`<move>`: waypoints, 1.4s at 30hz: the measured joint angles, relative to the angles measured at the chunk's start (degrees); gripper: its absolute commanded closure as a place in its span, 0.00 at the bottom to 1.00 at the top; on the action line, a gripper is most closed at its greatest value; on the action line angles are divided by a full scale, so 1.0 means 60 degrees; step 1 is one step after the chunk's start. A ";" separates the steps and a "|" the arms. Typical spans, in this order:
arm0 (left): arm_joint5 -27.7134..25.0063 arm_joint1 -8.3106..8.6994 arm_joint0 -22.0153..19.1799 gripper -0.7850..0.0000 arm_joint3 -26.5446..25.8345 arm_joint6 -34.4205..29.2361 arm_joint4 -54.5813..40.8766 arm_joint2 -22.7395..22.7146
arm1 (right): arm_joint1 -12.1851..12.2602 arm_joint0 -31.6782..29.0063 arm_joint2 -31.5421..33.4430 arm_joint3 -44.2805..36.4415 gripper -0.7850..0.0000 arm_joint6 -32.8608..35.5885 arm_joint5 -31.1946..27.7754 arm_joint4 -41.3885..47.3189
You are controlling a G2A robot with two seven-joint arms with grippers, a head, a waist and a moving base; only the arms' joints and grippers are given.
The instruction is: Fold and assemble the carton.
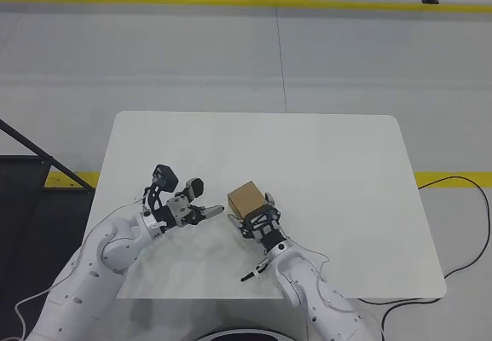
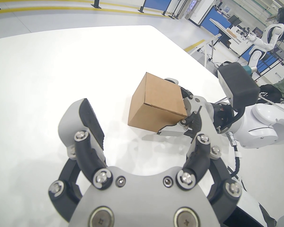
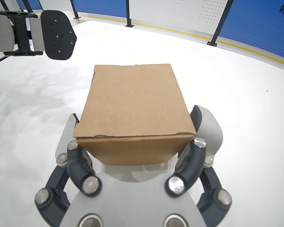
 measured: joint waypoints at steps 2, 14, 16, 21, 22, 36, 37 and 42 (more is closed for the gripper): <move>-0.0015 -0.0001 -0.0001 0.00 0.0003 -0.0004 -0.0002 -0.0003 | -0.0021 0.0011 0.0015 0.0050 0.27 -0.0044 -0.0014 0.0008; -0.0042 -0.0012 0.0003 0.00 0.0034 0.0017 -0.0004 -0.0021 | -0.0012 -0.0159 0.0318 -0.0107 0.54 -0.0412 -0.0382 -0.0142; -0.0059 -0.0013 0.0004 0.00 0.0037 0.0018 -0.0004 -0.0022 | 0.0024 -0.0246 0.0430 -0.0244 0.55 -0.0524 -0.0527 -0.0207; -0.0072 -0.0019 0.0004 0.00 0.0048 0.0033 -0.0003 -0.0022 | 0.0174 -0.0628 0.0821 -0.0920 0.58 -0.0672 -0.1002 -0.0505; -0.0081 -0.0020 0.0004 0.00 0.0048 0.0042 -0.0004 -0.0022 | 0.0202 -0.0703 0.0897 -0.1057 0.58 -0.0640 -0.1069 -0.0557; -0.0261 -0.0021 0.0106 0.00 0.0098 0.0368 0.0046 -0.0141 | 0.0414 -0.1194 0.1521 -0.2141 1.00 0.0255 -0.1913 -0.0903; -0.0262 -0.0023 0.0098 0.00 0.0102 0.0356 0.0046 -0.0135 | 0.0415 -0.1198 0.1527 -0.2154 1.00 0.0274 -0.1923 -0.0906; -0.0247 -0.0037 0.0028 0.00 0.0148 0.0264 0.0014 -0.0084 | 0.0415 -0.1197 0.1526 -0.2151 1.00 0.0269 -0.1920 -0.0905</move>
